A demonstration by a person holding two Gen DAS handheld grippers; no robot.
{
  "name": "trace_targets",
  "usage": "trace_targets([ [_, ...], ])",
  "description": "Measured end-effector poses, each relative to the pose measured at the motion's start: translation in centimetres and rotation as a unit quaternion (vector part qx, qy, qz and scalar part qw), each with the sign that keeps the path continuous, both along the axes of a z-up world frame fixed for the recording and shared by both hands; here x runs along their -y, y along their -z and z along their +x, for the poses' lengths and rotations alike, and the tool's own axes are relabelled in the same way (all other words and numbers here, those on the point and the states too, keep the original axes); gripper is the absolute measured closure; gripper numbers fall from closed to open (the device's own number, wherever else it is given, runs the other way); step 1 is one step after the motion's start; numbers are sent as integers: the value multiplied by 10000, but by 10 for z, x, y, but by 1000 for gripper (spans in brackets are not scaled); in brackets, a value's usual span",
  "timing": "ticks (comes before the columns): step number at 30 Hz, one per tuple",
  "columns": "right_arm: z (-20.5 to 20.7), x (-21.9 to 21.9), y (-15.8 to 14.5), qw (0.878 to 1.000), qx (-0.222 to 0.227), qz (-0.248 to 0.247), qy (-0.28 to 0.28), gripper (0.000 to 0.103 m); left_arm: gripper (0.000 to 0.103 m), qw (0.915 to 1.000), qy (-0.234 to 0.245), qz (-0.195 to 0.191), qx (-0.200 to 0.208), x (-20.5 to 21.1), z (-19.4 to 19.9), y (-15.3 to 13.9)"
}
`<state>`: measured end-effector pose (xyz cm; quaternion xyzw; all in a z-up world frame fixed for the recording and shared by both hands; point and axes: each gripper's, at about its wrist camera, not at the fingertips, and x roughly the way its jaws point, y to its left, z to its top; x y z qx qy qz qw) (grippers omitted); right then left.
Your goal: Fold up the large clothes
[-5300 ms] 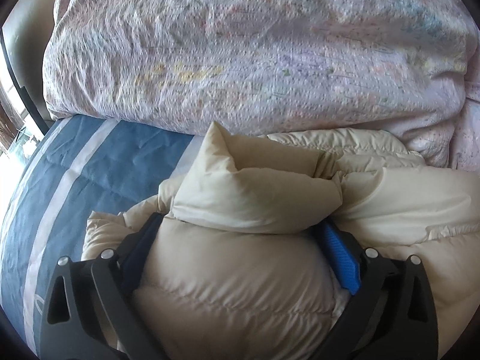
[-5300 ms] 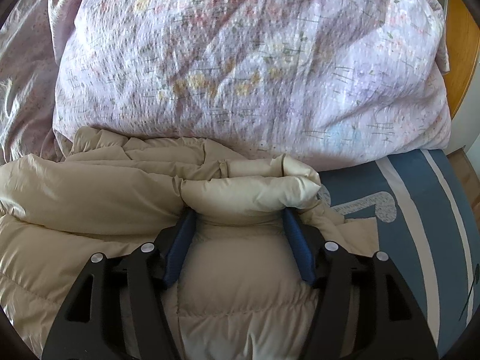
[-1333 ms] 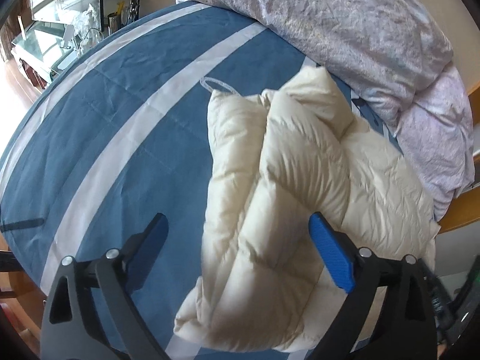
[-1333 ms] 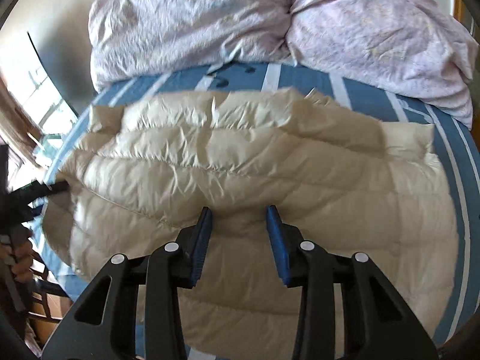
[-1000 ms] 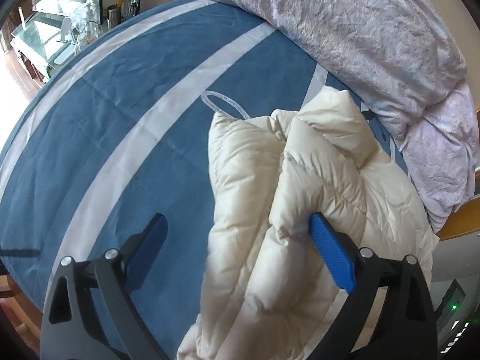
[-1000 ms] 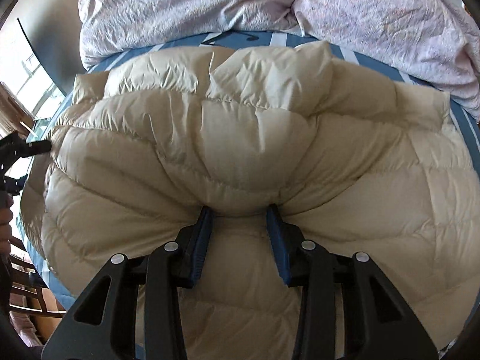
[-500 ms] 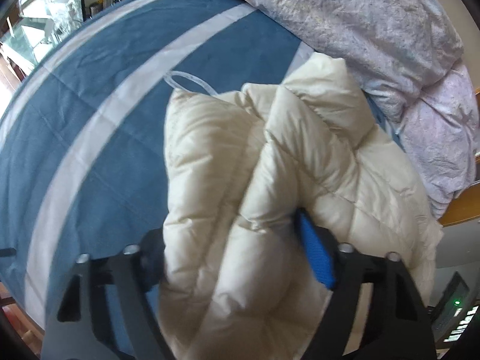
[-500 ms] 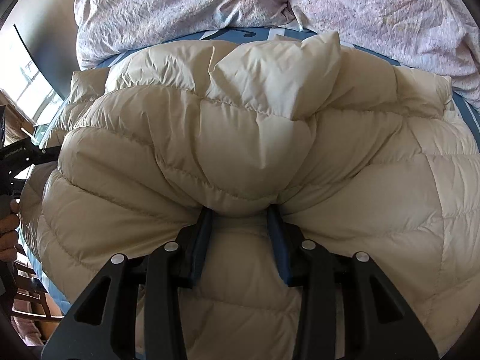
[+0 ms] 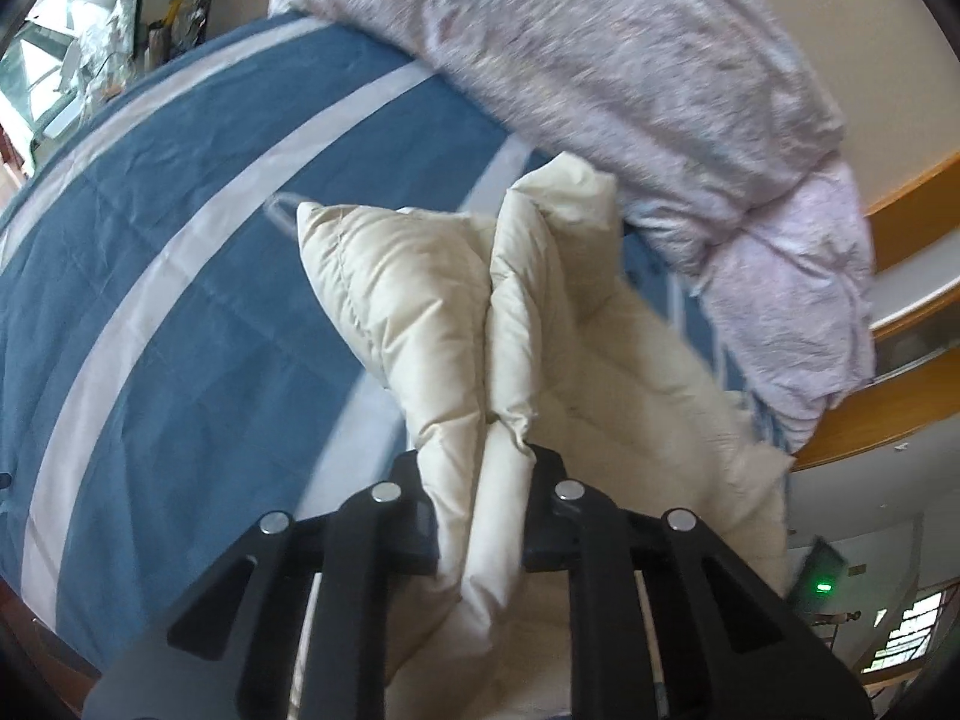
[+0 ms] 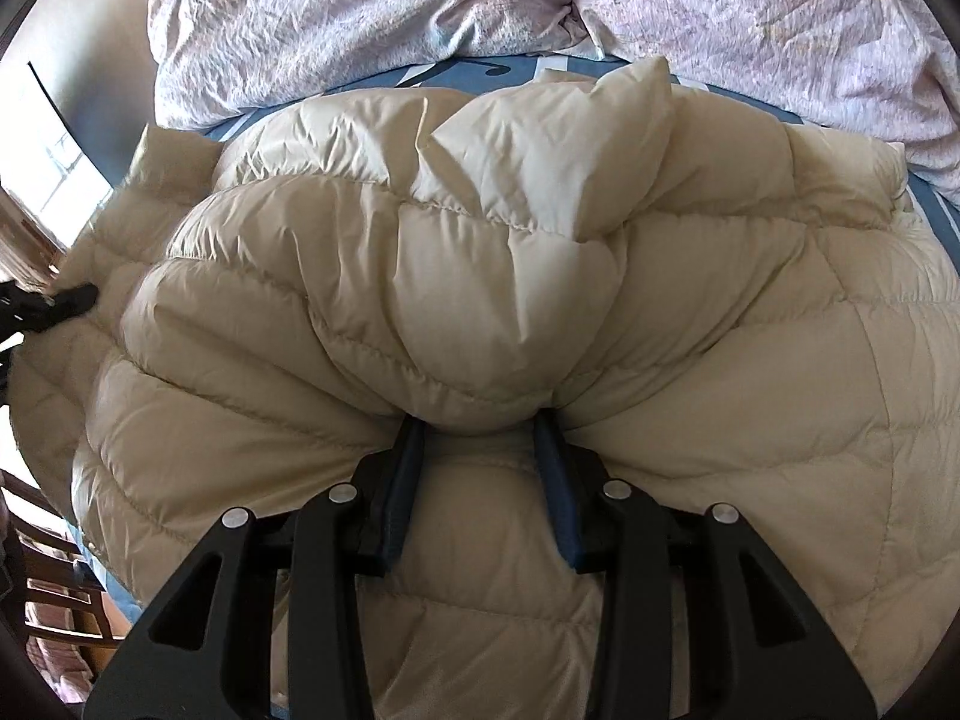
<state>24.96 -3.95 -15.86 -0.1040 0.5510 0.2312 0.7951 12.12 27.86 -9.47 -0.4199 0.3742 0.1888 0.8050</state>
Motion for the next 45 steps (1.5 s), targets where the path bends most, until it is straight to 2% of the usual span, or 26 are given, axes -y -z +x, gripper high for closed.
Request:
trace_targets([
  [11,4,4,2,9998,-77,156,-46,63,88,9939,503,128,968,61,24,-78],
  [16,6,4,3,9997,-132,188,-75,63,88,9902,774,152,1153,95,40,-98],
  [22,10,6,2,9992,-273,268,-142,63,87,9883,980,192,1156,131,58,-101],
  [29,21,34,-18,9981,-389,464,-127,63,87,9895,1017,309,984,169,80,-96],
  [34,16,65,-40,9986,-217,464,-106,63,87,9897,1012,438,918,187,89,-96],
  [40,-12,115,-67,9992,-14,325,-253,63,87,9907,919,529,849,201,93,-94],
  [45,-23,153,-66,9998,-9,144,-98,63,87,9908,915,562,822,213,97,-95],
])
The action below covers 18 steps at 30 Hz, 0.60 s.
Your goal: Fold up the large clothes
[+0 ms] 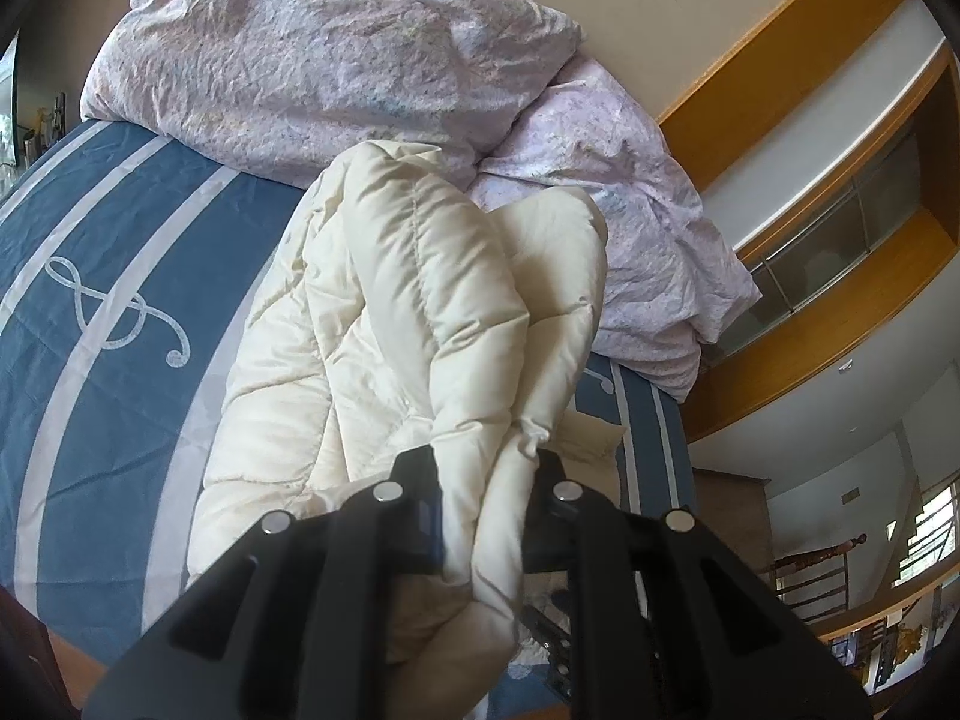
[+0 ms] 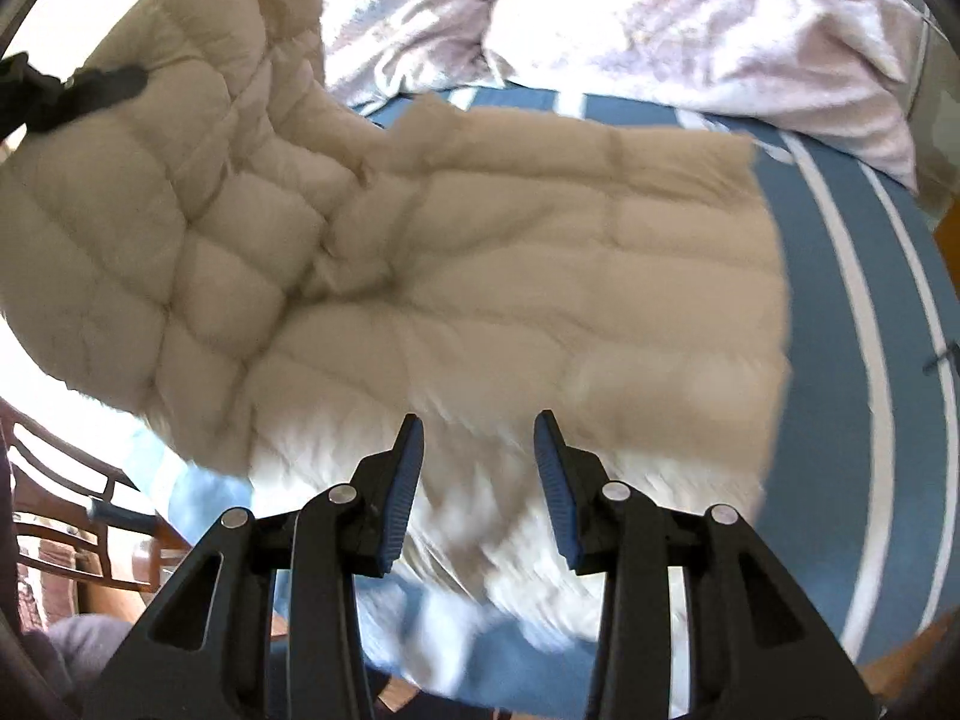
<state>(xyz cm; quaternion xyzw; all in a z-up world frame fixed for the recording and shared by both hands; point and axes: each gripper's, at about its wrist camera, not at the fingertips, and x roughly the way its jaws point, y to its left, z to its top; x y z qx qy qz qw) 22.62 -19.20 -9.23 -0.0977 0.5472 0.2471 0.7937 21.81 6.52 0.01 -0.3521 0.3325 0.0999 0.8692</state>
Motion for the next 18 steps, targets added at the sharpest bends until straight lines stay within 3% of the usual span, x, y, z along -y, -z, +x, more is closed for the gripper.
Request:
trace_targets([
  [8,-9,35,4,9997,-39,4,255,63,87,9996,240,103,-91,38,25,-1],
  [18,-8,45,18,9992,-76,13,392,63,87,9947,893,191,-476,104,81,18],
])
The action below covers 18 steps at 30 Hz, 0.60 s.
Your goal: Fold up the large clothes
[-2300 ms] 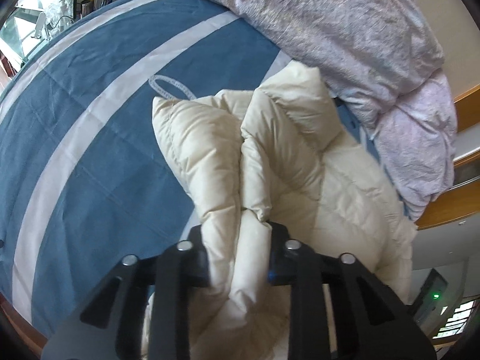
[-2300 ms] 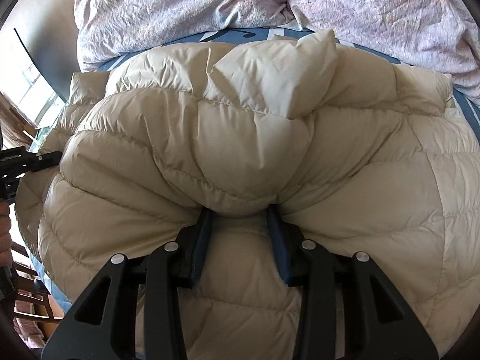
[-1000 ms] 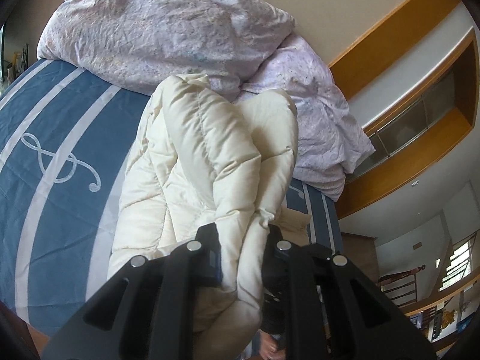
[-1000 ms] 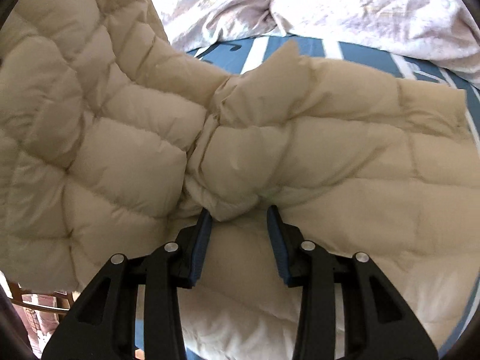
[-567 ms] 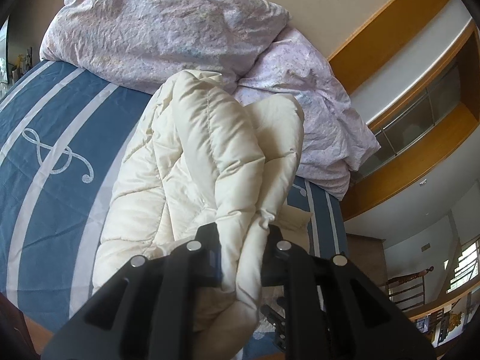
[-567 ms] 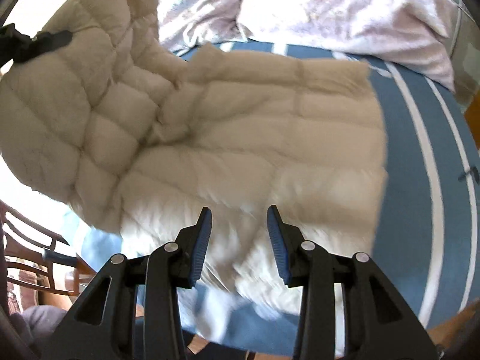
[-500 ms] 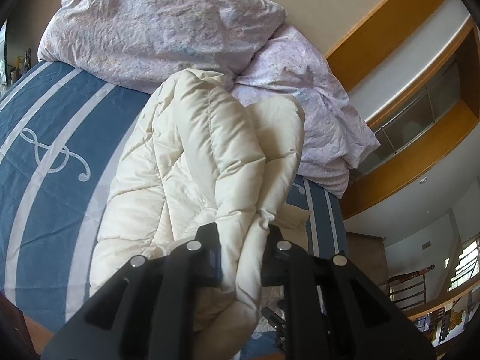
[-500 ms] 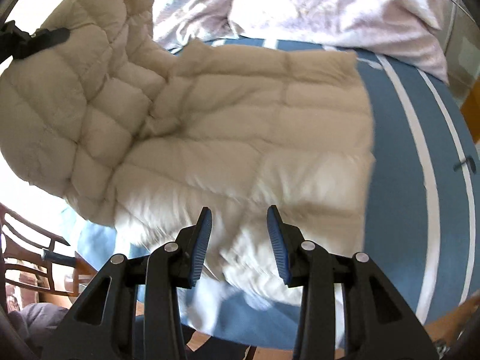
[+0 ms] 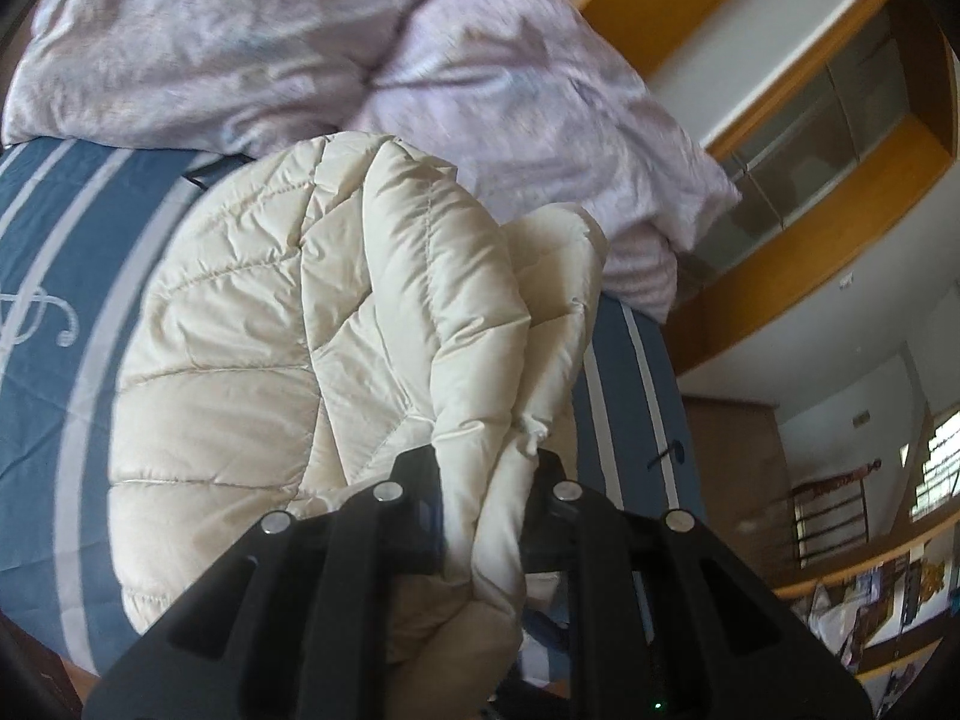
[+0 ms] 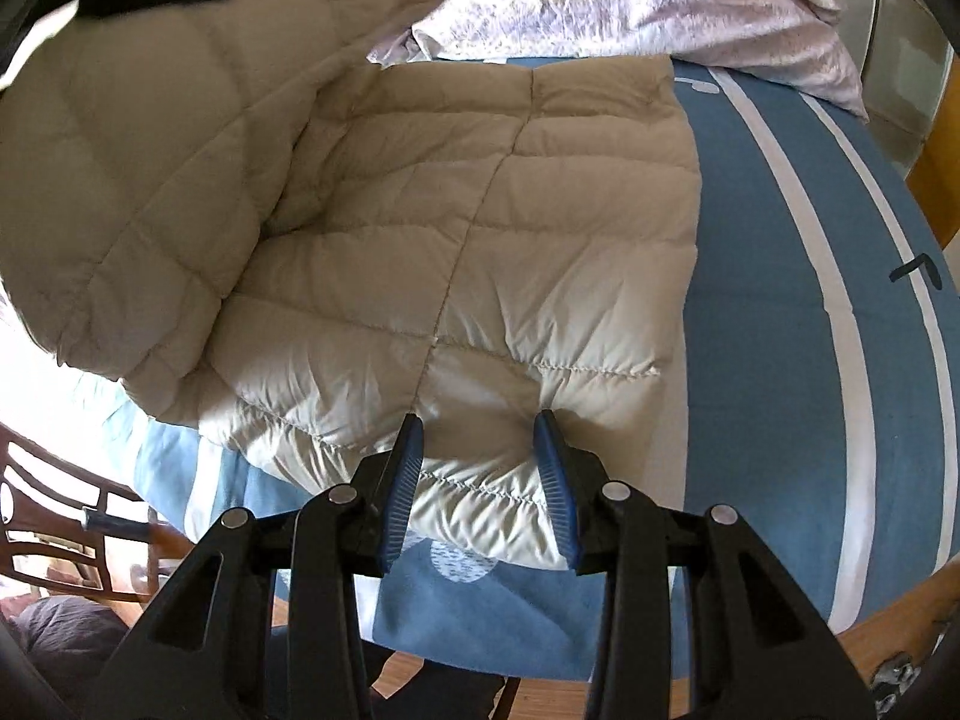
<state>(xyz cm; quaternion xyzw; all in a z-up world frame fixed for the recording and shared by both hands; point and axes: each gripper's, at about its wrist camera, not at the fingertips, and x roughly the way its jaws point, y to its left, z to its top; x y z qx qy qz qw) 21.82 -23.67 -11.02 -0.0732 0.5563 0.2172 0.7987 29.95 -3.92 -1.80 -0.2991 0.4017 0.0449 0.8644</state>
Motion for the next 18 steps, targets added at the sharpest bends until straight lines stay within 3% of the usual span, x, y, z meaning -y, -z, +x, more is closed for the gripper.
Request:
trace_targets([
  [5,-4,6,3,9999,-21,40,117,63,84,9989,389,-177,-170,25,19,10],
  [9,-5,9,4,9999,-40,51,147,63,76,9978,584,-257,-155,34,22,8],
  [14,-3,8,4,9998,-48,33,165,63,63,9966,674,-480,-24,31,18,-2],
  [18,-3,7,3,9999,-47,15,160,63,56,9968,702,-321,195,26,13,-18],
])
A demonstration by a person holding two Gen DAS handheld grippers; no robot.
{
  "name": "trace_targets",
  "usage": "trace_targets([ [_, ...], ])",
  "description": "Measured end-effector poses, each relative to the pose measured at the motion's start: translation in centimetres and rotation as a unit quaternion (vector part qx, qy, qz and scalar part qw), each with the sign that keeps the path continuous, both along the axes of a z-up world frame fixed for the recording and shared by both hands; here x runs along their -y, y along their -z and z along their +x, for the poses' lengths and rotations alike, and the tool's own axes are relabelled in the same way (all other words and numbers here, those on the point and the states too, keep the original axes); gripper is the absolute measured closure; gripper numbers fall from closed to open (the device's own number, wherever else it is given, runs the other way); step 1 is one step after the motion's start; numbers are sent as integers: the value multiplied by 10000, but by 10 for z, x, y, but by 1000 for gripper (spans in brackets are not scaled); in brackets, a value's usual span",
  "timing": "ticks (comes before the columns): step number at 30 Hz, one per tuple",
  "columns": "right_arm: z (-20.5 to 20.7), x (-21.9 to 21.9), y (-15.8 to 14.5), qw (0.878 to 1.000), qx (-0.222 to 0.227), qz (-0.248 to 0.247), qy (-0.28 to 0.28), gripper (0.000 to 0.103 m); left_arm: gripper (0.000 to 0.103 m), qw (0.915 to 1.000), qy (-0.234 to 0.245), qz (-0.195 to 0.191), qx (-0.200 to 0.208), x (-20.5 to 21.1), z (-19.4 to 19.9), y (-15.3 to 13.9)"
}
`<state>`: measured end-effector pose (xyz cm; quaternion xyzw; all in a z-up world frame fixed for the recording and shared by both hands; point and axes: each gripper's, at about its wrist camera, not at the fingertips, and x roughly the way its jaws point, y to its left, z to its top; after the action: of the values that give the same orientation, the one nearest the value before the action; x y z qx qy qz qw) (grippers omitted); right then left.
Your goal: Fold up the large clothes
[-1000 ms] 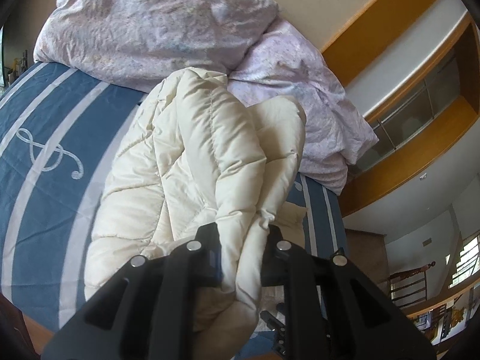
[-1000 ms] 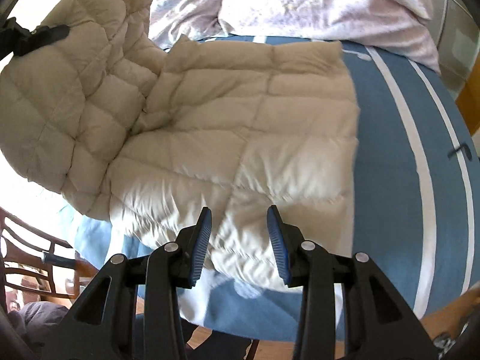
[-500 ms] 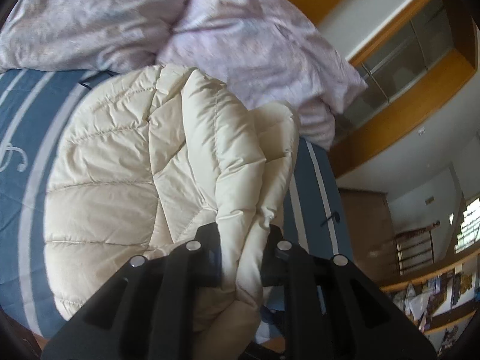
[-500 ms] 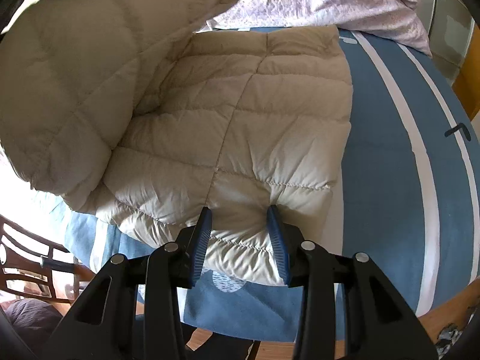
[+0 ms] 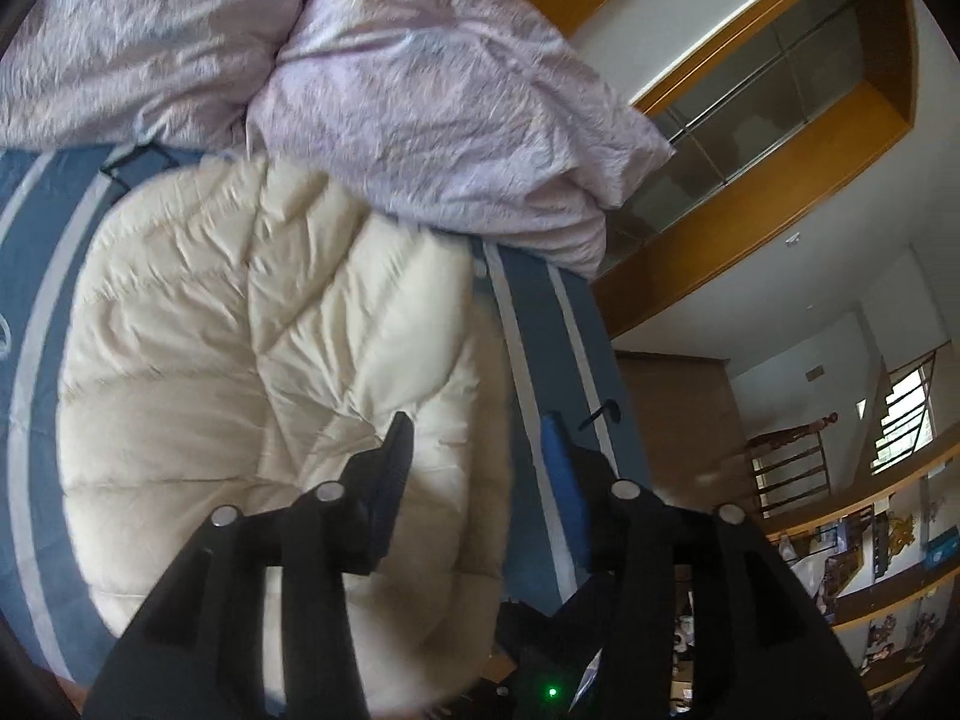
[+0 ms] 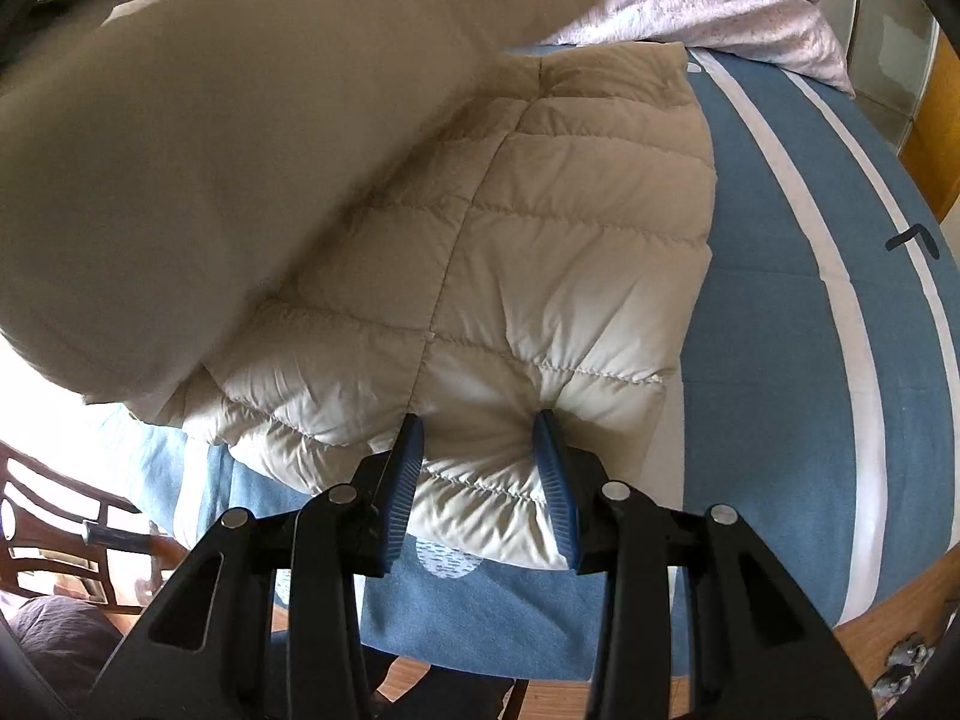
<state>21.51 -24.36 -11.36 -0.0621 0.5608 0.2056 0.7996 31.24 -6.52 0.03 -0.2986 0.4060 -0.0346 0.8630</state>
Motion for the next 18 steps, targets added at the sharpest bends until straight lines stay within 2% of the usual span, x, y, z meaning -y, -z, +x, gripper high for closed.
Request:
trace_targets([
  [3,0,0,1,10000,-9,9,9,63,55,9996,-113,228,88,-11,-4,-7],
  [9,2,0,1,10000,-11,15,8,63,55,9970,-490,601,-82,-42,-10,-2],
  [18,3,1,3,10000,-37,48,54,63,54,9856,-804,1445,-344,-70,-7,20],
])
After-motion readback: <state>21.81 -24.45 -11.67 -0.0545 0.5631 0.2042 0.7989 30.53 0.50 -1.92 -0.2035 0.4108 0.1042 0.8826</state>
